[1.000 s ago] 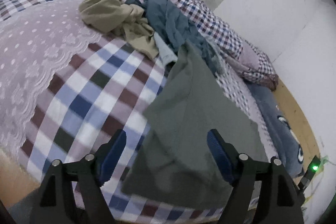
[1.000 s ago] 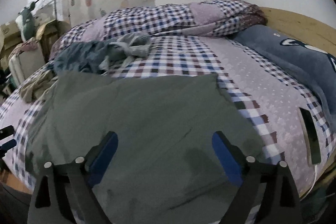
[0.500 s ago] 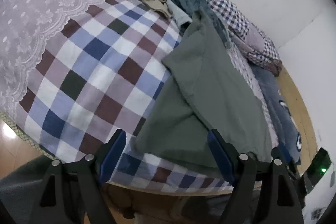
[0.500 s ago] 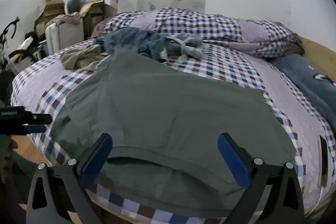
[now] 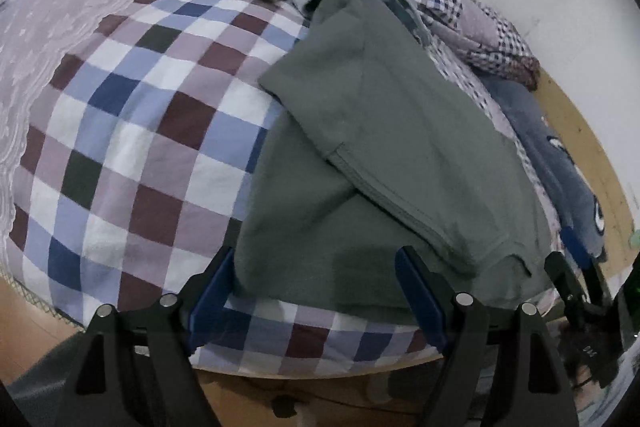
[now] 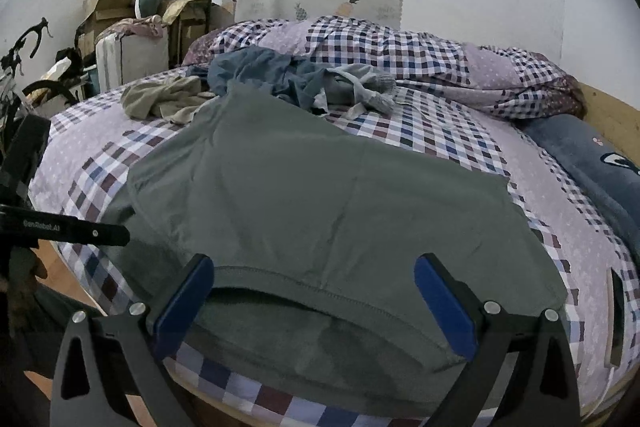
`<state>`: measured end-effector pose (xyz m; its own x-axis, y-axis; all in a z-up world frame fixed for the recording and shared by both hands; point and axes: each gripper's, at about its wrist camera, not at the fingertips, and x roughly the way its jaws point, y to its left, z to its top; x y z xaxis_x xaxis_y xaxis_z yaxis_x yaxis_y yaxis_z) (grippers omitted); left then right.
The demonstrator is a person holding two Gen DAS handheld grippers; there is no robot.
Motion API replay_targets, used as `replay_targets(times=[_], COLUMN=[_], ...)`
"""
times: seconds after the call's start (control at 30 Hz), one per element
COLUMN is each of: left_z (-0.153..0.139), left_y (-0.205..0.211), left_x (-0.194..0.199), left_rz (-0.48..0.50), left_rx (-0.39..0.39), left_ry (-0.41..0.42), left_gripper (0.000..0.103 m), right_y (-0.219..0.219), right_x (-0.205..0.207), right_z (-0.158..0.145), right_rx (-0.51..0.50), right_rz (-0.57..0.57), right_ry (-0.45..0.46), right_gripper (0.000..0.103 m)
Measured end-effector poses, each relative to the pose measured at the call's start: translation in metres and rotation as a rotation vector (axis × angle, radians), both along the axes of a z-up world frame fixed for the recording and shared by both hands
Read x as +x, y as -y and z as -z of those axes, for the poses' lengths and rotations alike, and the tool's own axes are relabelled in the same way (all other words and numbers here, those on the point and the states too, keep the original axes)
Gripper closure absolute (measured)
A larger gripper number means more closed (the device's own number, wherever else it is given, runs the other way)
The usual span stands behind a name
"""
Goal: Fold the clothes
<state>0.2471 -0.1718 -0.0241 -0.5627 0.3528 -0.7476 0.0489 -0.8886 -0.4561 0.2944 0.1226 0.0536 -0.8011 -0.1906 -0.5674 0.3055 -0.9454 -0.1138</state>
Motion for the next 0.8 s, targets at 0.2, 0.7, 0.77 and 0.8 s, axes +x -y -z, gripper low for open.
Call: replay_targets(times=[0.2,0.7,0.77,0.8], left_z=[0.000,-0.003,-0.003,-0.002], left_y=[0.002,0.003,0.003,0.003], left_x=[-0.004,-0.002,-0.001,-0.001], left_rz=[0.004,0.016,0.015,0.015], left_rx=[0.026,0.037,0.040,0.042], left_ry=[0.009,-0.004,-0.003,-0.002], left_gripper=[0.020,0.024,0.028,0.029], right_y=[0.000,0.011,0.011,0.012], right_x=[-0.002,-0.001,-0.002,-0.002], right_z=[0.003,0.013,0.013,0.013], right_rx=[0.003,0.048,0.049,0.050], right_rz=[-0.003,-0.036,-0.033,-0.032], right_ry=[0.006,0.023,0.024,0.025], right_gripper=[0.001,0.001,0.001,0.000])
